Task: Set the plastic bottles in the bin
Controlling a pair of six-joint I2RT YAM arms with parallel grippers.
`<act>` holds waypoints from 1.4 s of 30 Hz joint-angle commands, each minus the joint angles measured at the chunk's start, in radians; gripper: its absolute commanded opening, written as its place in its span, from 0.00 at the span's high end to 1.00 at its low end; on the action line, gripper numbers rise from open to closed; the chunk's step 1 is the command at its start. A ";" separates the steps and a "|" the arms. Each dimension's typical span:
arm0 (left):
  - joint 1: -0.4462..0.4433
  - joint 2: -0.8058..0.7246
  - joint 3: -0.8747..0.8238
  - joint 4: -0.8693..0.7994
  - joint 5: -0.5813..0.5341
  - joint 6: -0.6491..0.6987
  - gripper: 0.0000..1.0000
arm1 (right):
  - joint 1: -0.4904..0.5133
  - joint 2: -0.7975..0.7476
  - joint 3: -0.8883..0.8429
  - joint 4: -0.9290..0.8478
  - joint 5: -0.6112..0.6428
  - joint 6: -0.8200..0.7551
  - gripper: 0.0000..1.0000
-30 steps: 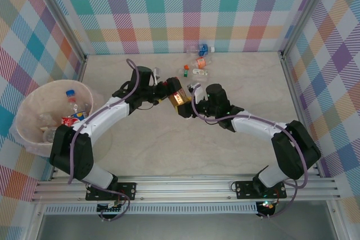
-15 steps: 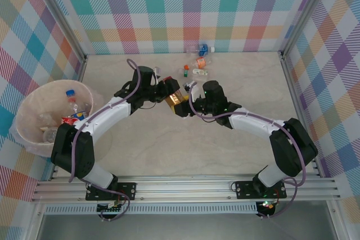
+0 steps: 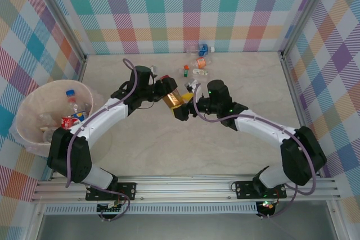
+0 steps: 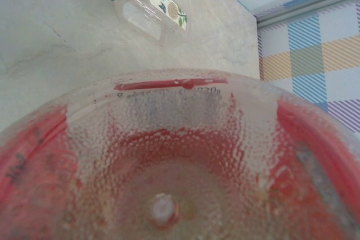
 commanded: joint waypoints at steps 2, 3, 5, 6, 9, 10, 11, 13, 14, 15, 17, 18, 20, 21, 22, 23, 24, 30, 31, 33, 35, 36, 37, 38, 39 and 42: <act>0.006 -0.058 0.033 -0.071 -0.066 0.041 0.39 | 0.000 -0.097 -0.073 0.097 0.155 0.022 0.00; 0.008 -0.068 0.040 -0.086 -0.079 0.052 0.39 | 0.001 -0.121 -0.099 0.134 0.220 0.030 0.00; 0.008 -0.085 0.055 -0.117 -0.104 0.072 0.39 | 0.000 -0.159 -0.131 0.165 0.349 0.051 0.00; 0.010 -0.094 0.066 -0.151 -0.119 0.084 0.39 | -0.003 -0.175 -0.136 0.159 0.404 0.056 0.00; 0.010 -0.122 0.094 -0.208 -0.161 0.120 0.39 | -0.010 -0.201 -0.128 0.114 0.521 0.080 0.00; 0.009 -0.132 0.102 -0.225 -0.174 0.133 0.39 | -0.012 -0.203 -0.122 0.090 0.554 0.091 0.00; 0.010 -0.144 0.113 -0.242 -0.191 0.146 0.39 | -0.014 -0.207 -0.116 0.069 0.599 0.109 0.00; 0.011 -0.167 0.128 -0.271 -0.218 0.167 0.39 | -0.017 -0.211 -0.120 0.055 0.684 0.145 0.00; 0.011 -0.182 0.136 -0.284 -0.233 0.176 0.39 | -0.021 -0.211 -0.123 0.045 0.724 0.166 0.00; 0.010 -0.195 0.144 -0.298 -0.246 0.185 0.38 | -0.027 -0.210 -0.126 0.035 0.750 0.186 0.00; 0.011 -0.220 0.158 -0.321 -0.270 0.205 0.38 | -0.046 -0.202 -0.127 0.015 0.770 0.231 0.00; 0.011 -0.233 0.163 -0.331 -0.280 0.216 0.38 | -0.058 -0.197 -0.128 0.002 0.765 0.252 0.00; 0.011 -0.258 0.171 -0.348 -0.300 0.233 0.38 | -0.069 -0.191 -0.126 -0.014 0.756 0.278 0.00; 0.011 -0.275 0.178 -0.359 -0.309 0.242 0.38 | -0.070 -0.187 -0.124 -0.023 0.761 0.287 0.00; 0.011 -0.287 0.185 -0.370 -0.317 0.251 0.38 | -0.072 -0.185 -0.122 -0.027 0.765 0.290 0.00; 0.011 -0.300 0.195 -0.384 -0.324 0.259 0.38 | -0.072 -0.180 -0.119 -0.035 0.775 0.295 0.00; 0.011 -0.317 0.209 -0.397 -0.324 0.269 0.38 | -0.072 -0.177 -0.116 -0.044 0.785 0.299 0.00; 0.012 -0.412 0.309 -0.467 -0.386 0.343 0.38 | -0.077 -0.160 -0.085 -0.093 0.807 0.290 0.00; 0.011 -0.425 0.322 -0.482 -0.410 0.362 0.38 | -0.077 -0.159 -0.085 -0.092 0.808 0.296 0.00; 0.011 -0.446 0.351 -0.514 -0.468 0.391 0.38 | -0.077 -0.158 -0.084 -0.082 0.805 0.301 0.00; 0.011 -0.460 0.378 -0.552 -0.532 0.416 0.38 | -0.077 -0.153 -0.077 -0.080 0.803 0.306 0.00; 0.011 -0.465 0.391 -0.570 -0.564 0.423 0.38 | -0.078 -0.151 -0.072 -0.083 0.800 0.306 0.00; 0.011 -0.473 0.406 -0.589 -0.593 0.423 0.38 | -0.077 -0.148 -0.065 -0.090 0.798 0.306 0.00; 0.011 -0.482 0.415 -0.600 -0.610 0.422 0.38 | -0.077 -0.144 -0.055 -0.102 0.795 0.306 0.00; 0.011 -0.491 0.421 -0.613 -0.627 0.424 0.38 | -0.078 -0.141 -0.045 -0.114 0.788 0.302 0.00; 0.011 -0.524 0.440 -0.638 -0.680 0.442 0.38 | -0.076 -0.134 -0.027 -0.132 0.767 0.297 0.00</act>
